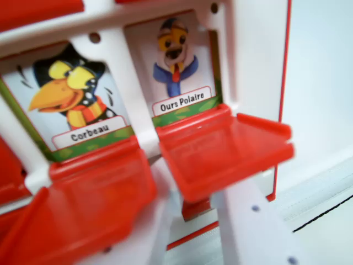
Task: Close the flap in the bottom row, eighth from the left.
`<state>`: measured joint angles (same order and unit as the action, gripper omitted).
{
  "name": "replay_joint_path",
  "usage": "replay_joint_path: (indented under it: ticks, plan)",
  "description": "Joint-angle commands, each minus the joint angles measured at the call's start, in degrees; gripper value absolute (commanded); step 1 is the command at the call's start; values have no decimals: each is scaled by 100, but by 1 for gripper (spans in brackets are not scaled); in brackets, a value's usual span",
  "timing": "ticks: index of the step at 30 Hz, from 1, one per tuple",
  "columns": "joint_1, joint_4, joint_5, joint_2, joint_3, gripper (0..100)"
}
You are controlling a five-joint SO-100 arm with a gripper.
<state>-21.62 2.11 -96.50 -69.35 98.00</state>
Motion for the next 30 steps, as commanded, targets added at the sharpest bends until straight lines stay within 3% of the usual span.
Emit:
replay_joint_path:
  ticks: [1,9,19,23,30]
  plan:
    - [88,-35,-44,-589,-220,0]
    - [-9,-501,-97,-1485,492,0]
    - [141,-3120,-79,-3085,308,0]
    - [387,-4096,-132,-3762,44,0]
    - [1178,-5194,-158,-4781,-352,0]
